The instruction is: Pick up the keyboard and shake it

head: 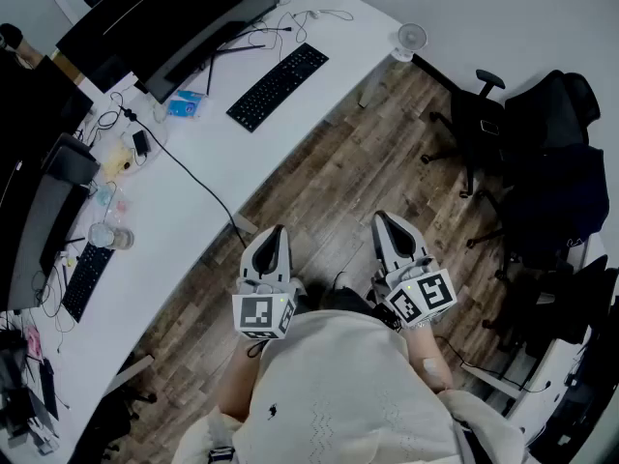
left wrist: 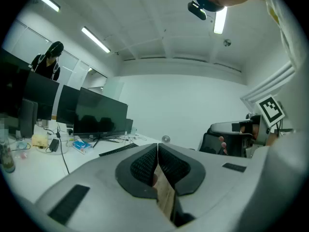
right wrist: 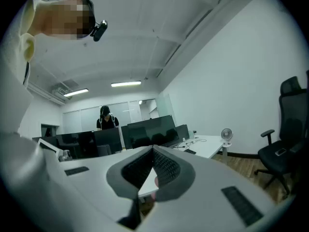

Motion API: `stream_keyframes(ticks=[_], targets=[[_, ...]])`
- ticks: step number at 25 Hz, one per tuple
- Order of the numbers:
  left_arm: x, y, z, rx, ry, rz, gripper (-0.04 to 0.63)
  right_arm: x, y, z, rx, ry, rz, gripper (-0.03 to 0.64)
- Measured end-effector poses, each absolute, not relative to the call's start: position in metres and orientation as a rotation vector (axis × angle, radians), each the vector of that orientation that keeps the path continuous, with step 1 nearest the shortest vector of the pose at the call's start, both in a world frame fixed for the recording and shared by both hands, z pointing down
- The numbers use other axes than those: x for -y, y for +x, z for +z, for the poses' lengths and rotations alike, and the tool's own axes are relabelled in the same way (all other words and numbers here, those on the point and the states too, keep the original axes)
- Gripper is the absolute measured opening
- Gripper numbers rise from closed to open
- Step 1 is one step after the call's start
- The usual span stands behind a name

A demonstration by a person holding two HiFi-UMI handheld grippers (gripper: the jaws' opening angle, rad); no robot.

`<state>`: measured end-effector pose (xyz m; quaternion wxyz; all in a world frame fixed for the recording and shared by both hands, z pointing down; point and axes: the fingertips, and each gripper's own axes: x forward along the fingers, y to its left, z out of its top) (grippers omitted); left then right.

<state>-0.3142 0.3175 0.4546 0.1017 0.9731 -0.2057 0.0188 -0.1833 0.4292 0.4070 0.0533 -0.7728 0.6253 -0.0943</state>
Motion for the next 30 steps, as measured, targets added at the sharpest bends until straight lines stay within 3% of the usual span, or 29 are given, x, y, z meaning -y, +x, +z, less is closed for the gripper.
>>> stream_keyframes(ticks=[30], targets=[[-0.311, -0.330, 0.444, 0.566, 2.914, -0.015, 0.014, -0.436, -0.211, 0.393, -1.875, -2.415, -0.151, 0.001]])
